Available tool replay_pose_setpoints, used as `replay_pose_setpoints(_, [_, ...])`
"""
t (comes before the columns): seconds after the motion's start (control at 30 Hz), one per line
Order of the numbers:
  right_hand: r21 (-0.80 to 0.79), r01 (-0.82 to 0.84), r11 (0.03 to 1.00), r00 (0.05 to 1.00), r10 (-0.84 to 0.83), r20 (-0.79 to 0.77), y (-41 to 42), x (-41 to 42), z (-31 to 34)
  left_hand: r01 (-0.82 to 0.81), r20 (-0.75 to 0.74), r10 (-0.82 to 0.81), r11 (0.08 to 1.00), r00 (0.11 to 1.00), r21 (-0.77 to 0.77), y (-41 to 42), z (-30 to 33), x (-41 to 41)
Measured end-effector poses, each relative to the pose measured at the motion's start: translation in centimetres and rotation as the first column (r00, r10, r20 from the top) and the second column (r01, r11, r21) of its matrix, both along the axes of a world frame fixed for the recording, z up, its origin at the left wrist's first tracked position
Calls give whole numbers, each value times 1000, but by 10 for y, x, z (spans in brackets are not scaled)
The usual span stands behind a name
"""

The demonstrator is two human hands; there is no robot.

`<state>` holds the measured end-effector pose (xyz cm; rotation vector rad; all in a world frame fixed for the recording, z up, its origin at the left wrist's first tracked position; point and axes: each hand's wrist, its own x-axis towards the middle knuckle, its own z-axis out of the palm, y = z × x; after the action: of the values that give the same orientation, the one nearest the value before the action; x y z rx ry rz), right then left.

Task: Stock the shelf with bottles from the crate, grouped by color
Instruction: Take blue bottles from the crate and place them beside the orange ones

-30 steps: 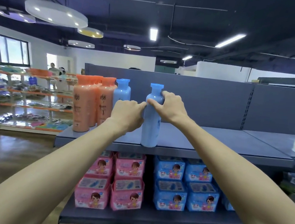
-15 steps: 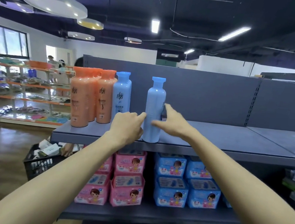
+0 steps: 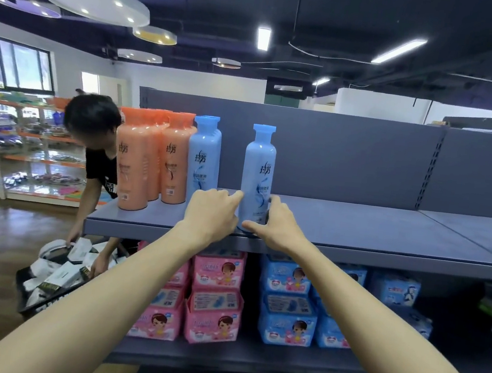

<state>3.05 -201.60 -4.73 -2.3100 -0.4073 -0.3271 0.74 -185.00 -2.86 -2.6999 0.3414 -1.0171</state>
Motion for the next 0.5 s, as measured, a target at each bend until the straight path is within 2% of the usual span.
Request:
replay_pose_setpoints(0.13, [-2,42,999,998,-42,37,5,4,-2,5,-4,-5,1000,1000,-2,4,-3,1])
replay_pose_setpoints(0.27, [33,-48,998,999,49,-14,-1,3,-1,-16,-6,16,1000,1000,6,10,-8,3])
replay_pose_setpoints(0.5, [-56,-53,997,995,58,79,2,8,-3,-9,-19,9,1000,1000,-6,18,-16,13])
